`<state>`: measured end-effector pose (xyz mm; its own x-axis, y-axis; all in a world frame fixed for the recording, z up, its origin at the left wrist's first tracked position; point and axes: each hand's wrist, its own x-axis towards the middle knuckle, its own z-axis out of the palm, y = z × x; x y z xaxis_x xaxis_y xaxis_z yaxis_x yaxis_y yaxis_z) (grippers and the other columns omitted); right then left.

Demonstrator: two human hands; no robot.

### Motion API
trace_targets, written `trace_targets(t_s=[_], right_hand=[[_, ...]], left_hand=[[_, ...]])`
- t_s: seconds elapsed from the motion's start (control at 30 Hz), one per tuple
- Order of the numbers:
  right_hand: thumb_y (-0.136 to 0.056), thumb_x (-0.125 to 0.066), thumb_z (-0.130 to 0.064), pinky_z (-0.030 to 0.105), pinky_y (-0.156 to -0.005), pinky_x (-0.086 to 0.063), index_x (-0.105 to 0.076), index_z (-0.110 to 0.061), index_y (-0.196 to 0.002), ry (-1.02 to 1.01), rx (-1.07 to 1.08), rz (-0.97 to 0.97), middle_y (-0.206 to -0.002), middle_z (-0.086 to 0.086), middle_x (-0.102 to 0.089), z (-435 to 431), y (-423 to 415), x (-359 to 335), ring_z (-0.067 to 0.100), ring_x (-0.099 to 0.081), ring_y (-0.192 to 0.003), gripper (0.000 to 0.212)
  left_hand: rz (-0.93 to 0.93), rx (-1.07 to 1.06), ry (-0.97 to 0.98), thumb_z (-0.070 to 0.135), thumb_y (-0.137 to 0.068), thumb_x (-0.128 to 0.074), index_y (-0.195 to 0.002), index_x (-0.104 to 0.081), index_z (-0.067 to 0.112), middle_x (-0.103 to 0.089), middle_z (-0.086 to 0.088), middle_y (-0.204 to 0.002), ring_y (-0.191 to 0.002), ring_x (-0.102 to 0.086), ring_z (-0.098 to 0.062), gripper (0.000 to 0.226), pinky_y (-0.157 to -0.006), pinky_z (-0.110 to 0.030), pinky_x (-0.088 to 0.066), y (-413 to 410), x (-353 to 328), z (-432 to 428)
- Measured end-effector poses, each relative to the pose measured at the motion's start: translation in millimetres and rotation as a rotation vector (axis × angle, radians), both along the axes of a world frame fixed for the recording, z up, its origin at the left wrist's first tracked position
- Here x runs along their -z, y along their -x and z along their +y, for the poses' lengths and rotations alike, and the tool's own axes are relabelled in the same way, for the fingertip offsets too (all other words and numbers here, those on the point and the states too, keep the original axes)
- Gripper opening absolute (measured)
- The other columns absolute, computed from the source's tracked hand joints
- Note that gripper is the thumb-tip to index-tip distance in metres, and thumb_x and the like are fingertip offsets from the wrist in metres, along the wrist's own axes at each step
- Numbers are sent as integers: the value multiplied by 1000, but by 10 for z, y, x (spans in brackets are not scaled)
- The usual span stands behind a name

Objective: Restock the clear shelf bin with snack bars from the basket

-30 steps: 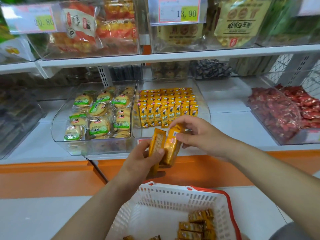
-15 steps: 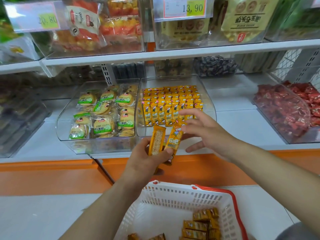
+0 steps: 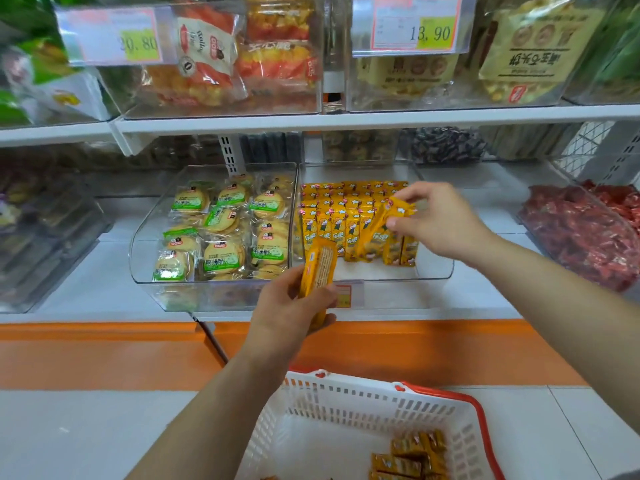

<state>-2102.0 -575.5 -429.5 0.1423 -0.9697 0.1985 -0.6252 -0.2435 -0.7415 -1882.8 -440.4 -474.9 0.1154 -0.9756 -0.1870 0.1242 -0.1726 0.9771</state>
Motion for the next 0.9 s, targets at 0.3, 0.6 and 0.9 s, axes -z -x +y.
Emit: trace_targets(t_s=[0.3,0.6,0.9], right_hand=[[-82,-78,-36,39,-88,-49,-66,-26,-120,134,-27,877,-123,7,-67,-688,-247,202,31,-58,-119,42],[-81,-76,-39,39,-94,-46,-62,-26,-125,202,-35,932,-128,6,-58,-633,-235,313,29,-54,-118,47],[-93,-67,-25,18,-52,-46,-68,-28,-105,-217,-256,-288,-81,-6,-72,666,-330,30,7,-66,-64,12]], left_hand=[[97,-52,35,14,-90,-76,-127,-61,15,-78,-1,-101,-86,-78,-20,39,-66,-29,-60,-81,-29,-80],[140,-30,53,15,-91,-74,-122,-63,18,-79,0,-102,-89,-78,-22,33,-69,-30,-62,-111,-66,-83],[132,57,64,29,-72,-82,-123,-63,15,-79,-4,-104,-91,-78,-23,56,-69,-27,-60,-36,-75,28]])
